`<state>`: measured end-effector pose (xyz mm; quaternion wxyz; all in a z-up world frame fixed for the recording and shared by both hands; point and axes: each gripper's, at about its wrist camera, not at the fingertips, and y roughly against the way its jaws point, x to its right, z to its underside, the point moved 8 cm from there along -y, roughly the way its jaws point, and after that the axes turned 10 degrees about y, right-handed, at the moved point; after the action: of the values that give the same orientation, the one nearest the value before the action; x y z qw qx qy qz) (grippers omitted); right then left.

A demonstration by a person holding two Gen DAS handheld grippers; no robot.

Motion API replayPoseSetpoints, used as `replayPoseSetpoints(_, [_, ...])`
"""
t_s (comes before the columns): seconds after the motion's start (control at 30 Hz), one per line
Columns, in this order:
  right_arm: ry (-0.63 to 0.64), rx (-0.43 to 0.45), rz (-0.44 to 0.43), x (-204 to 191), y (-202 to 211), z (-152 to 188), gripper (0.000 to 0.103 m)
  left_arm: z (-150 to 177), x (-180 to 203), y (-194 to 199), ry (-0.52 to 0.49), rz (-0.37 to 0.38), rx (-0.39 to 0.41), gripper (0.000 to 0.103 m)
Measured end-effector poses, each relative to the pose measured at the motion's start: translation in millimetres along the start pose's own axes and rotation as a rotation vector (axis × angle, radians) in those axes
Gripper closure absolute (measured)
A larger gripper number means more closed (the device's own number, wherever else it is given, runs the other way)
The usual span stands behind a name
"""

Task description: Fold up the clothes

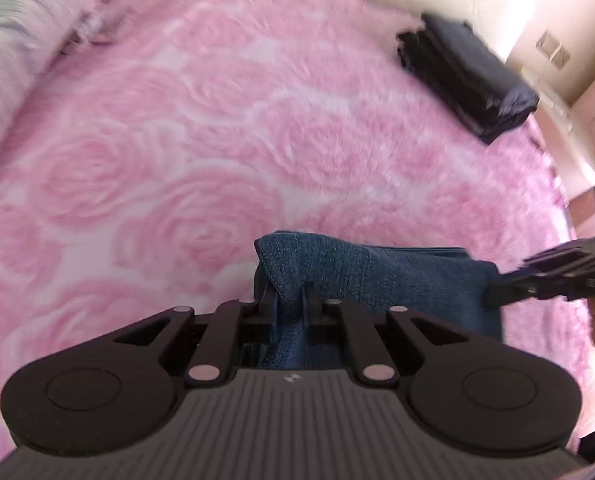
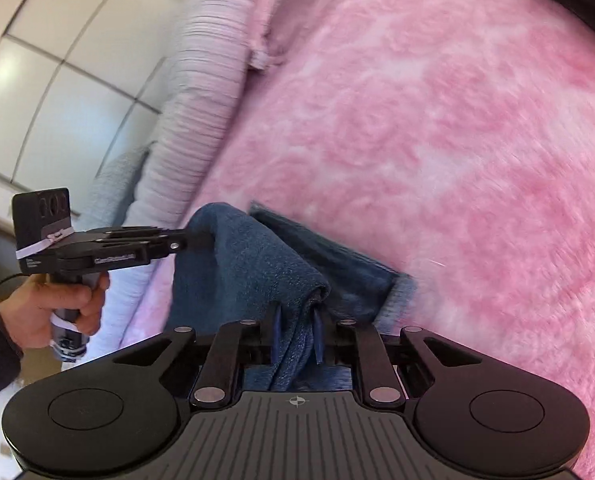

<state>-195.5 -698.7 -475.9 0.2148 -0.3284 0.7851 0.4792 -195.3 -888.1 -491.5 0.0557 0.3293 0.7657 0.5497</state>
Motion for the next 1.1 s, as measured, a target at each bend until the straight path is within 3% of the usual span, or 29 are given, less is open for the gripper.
replayPoseSetpoints(0.13, [-0.062, 0.000, 0.046, 20, 9, 9, 0.088, -1, -4, -12, 0.003, -0.014, 0.000, 0.087])
replayPoseSetpoints(0.2, [-0.064, 0.003, 0.089, 25, 23, 11, 0.088, 3, -11, 0, 0.029, -0.018, 0.004, 0.077])
replayPoseSetpoints(0.33, [0.197, 0.045, 0.155, -11, 51, -3, 0.087, 7, -14, 44, 0.005, -0.035, 0.058, 0.080])
replayPoseSetpoints(0.4, [0.357, 0.058, 0.145, -40, 45, -7, 0.087, 7, -9, 51, 0.012, 0.003, 0.081, 0.083])
replayPoseSetpoints(0.47, [0.494, 0.053, 0.128, -64, 25, -6, 0.087, 8, -1, 35, -0.018, 0.017, 0.049, 0.085])
replayPoseSetpoints(0.53, [0.603, 0.029, 0.140, -73, 1, -2, 0.087, 8, 3, 9, -0.073, -0.017, 0.005, 0.086])
replayPoseSetpoints(0.6, [0.715, -0.049, 0.223, -67, -27, 7, 0.087, 9, -1, -16, -0.082, -0.029, -0.022, 0.081])
replayPoseSetpoints(0.7, [0.804, -0.084, 0.261, -52, -47, 16, 0.087, 11, -2, -28, -0.098, -0.039, -0.008, 0.080])
replayPoseSetpoints(0.83, [0.758, -0.096, 0.239, -53, -39, 13, 0.087, 11, -6, 2, -0.064, -0.049, 0.013, 0.081])
replayPoseSetpoints(0.9, [0.742, -0.101, 0.243, -52, -35, 13, 0.087, 12, -4, 27, -0.068, -0.054, 0.051, 0.086])
replayPoseSetpoints(0.97, [0.721, -0.110, 0.244, -50, -32, 16, 0.087, 16, 7, 44, -0.067, -0.010, 0.084, 0.085])
replayPoseSetpoints(1.1, [0.709, -0.115, 0.247, -49, -32, 17, 0.087, 31, 19, 25, -0.130, -0.009, 0.029, 0.083])
